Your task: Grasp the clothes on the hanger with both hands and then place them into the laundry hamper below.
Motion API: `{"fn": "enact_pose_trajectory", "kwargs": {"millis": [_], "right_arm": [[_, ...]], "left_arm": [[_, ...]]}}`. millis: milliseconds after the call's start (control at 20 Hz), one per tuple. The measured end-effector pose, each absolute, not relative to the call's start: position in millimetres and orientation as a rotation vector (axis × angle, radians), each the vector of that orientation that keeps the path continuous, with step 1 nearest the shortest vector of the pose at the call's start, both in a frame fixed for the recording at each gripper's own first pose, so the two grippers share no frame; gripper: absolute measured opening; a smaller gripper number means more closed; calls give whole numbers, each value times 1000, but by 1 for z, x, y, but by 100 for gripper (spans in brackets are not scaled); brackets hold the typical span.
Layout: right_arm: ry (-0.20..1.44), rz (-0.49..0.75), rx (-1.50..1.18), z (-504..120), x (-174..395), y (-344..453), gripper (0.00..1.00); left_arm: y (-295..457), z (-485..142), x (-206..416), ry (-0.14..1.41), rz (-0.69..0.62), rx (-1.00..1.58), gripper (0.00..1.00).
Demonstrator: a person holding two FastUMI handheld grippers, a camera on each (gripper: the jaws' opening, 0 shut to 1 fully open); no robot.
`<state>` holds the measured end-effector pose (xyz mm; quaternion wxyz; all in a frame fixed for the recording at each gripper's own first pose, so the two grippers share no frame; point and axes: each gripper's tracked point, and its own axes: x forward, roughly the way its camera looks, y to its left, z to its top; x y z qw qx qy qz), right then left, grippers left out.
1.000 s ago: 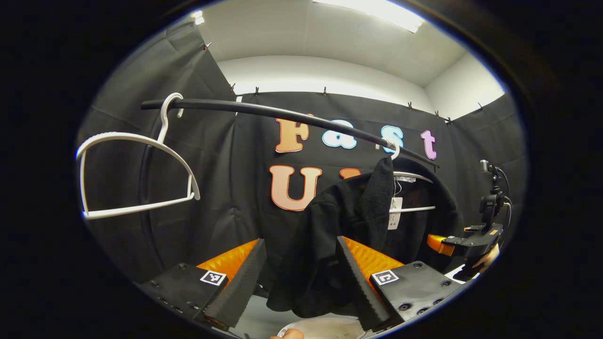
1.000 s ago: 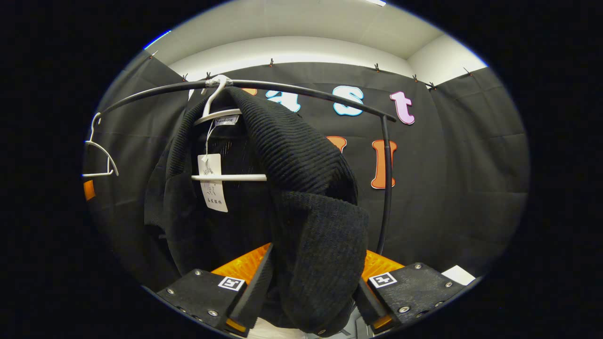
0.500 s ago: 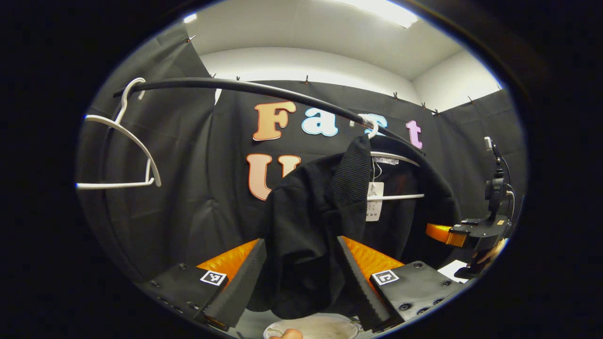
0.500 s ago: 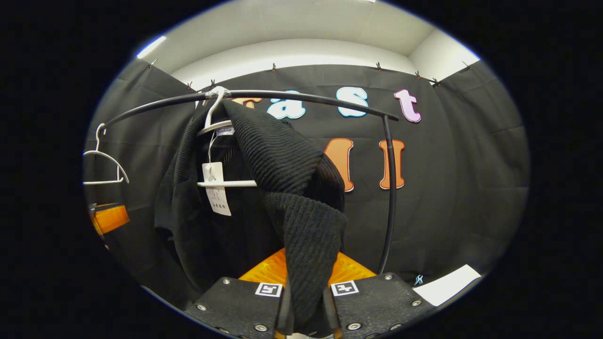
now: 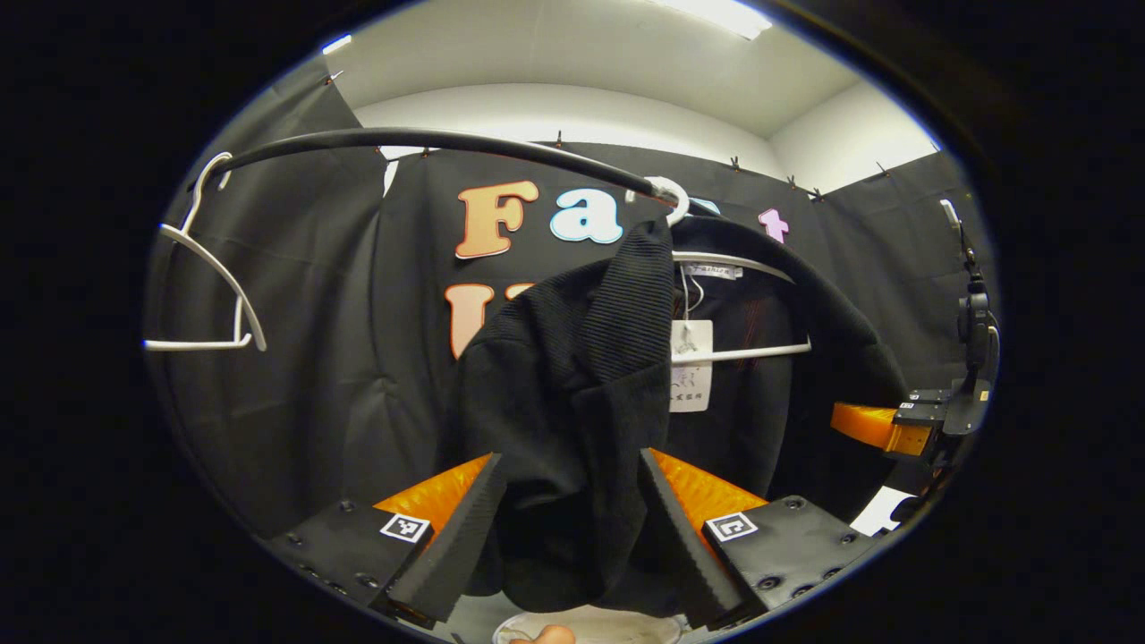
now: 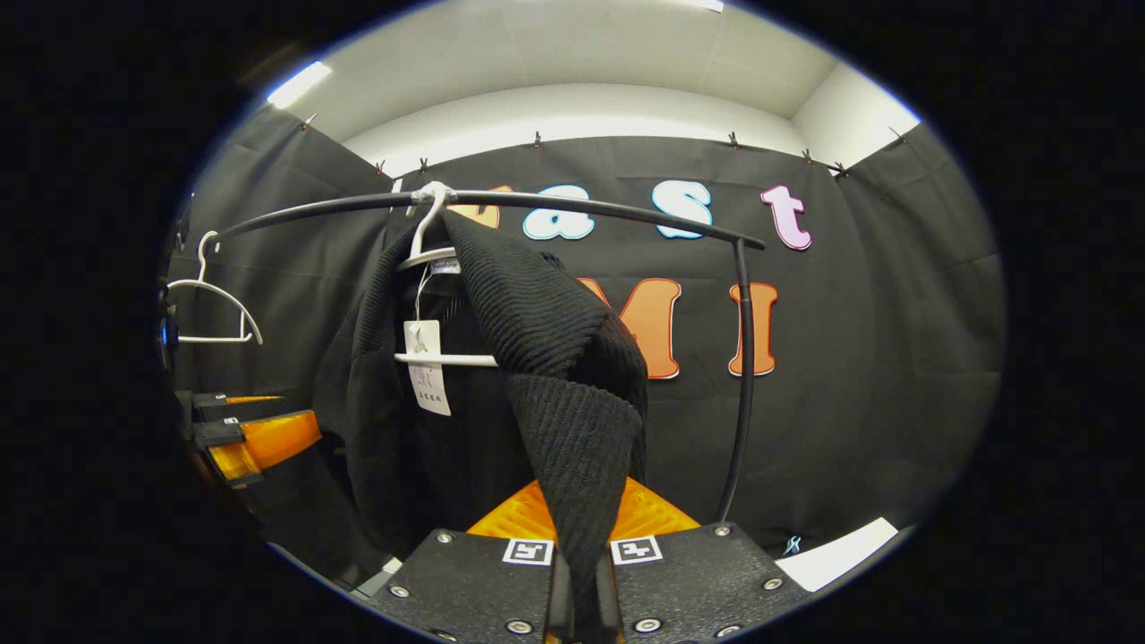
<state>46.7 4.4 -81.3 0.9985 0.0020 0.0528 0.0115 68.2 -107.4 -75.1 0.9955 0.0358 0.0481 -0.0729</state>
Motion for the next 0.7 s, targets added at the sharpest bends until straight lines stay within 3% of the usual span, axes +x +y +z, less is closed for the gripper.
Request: {"fn": "enact_pose_trajectory", "kwargs": {"millis": [150,350,400,700], "right_arm": [[99,33,9,-78,42,2,9],[81,38,7,-68,35,-5,9],[74,37,4,-64,33,-7,8],[53,48,6,-49,22,-13,8]], "left_arm": [[-119,-80,79,108,-158,58,100],[-126,-83,89,114,-165,47,100],[-134,-86,95,114,-178,39,93],[-146,-100,123,128,-167,76,100]]}}
